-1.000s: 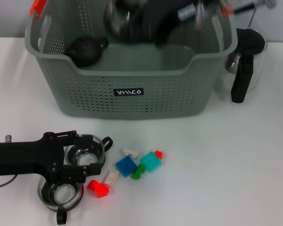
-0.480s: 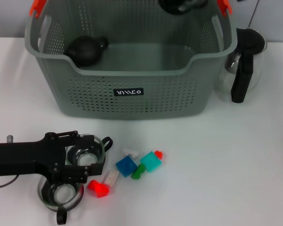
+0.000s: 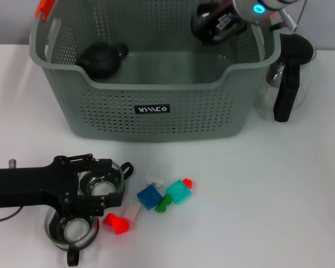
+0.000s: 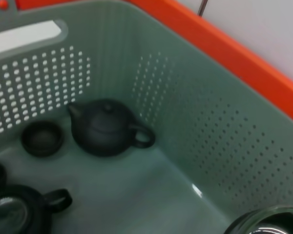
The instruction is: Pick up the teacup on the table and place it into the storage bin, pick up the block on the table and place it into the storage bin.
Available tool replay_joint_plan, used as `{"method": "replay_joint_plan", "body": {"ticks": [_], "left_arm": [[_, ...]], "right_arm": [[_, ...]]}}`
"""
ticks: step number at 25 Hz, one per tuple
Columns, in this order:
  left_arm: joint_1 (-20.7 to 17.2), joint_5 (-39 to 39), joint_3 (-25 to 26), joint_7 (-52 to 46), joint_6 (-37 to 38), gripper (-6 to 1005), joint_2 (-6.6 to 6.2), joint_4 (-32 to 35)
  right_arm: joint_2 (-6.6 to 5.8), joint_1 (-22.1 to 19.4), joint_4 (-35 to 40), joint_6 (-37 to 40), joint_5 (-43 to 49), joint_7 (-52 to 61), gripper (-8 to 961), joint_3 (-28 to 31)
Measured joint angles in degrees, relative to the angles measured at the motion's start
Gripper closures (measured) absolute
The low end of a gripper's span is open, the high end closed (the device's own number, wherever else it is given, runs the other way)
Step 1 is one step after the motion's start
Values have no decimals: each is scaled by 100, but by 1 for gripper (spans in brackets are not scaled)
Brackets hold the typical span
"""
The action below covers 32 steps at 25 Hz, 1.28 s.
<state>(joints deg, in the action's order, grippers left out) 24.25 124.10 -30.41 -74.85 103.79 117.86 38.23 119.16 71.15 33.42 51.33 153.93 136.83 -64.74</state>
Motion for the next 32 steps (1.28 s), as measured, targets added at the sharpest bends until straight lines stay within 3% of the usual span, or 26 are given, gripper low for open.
{"method": "replay_joint_plan", "body": {"ticks": [13, 32], "left_arm": [[27, 0, -10, 10, -55, 125, 0, -50], [27, 8, 10, 67, -70, 125, 0, -123]], "right_arm": [[80, -9, -462, -527, 10, 4, 895, -318], [81, -57, -529, -537, 23, 20, 887, -514]]}}
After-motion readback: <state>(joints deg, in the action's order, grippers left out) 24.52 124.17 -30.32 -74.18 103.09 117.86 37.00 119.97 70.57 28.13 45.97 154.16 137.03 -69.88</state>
